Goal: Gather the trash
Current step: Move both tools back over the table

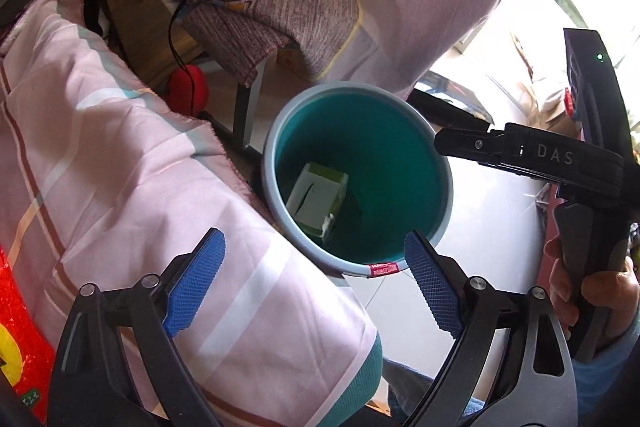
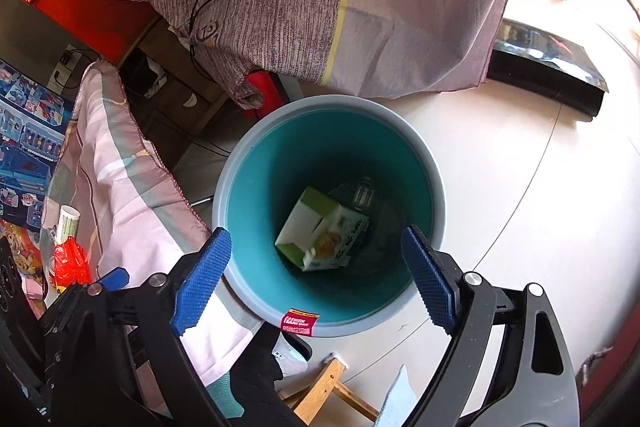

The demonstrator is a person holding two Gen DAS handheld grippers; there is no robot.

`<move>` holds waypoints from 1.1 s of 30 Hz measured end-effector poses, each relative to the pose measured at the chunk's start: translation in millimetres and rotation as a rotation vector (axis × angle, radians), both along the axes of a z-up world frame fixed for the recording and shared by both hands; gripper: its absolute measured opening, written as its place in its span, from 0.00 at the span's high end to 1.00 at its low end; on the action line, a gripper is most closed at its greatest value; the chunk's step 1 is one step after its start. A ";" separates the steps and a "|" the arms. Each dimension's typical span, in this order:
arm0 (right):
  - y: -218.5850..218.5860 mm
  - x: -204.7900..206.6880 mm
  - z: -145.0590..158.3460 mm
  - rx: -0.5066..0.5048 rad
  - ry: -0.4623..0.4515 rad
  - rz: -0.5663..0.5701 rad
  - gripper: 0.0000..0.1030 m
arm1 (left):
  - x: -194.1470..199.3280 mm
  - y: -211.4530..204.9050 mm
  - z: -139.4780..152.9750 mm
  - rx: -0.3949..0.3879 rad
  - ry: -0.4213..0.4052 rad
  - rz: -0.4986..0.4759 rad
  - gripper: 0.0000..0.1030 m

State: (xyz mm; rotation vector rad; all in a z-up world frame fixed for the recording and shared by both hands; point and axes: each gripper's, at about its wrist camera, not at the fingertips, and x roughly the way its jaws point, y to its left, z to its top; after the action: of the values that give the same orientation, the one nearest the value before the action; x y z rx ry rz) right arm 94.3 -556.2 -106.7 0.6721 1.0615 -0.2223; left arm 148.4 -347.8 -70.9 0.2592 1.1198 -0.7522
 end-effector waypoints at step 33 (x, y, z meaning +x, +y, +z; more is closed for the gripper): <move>258.6 29.2 88.2 -0.109 -0.047 0.448 0.16 | -42.7 288.5 49.8 -0.094 -0.106 0.426 0.06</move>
State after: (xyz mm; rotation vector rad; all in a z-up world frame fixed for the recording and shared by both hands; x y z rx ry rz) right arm 123.5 -297.6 -18.5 0.3266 1.1184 0.1228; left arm 105.6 -59.3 -21.2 -0.0223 0.9914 -0.4049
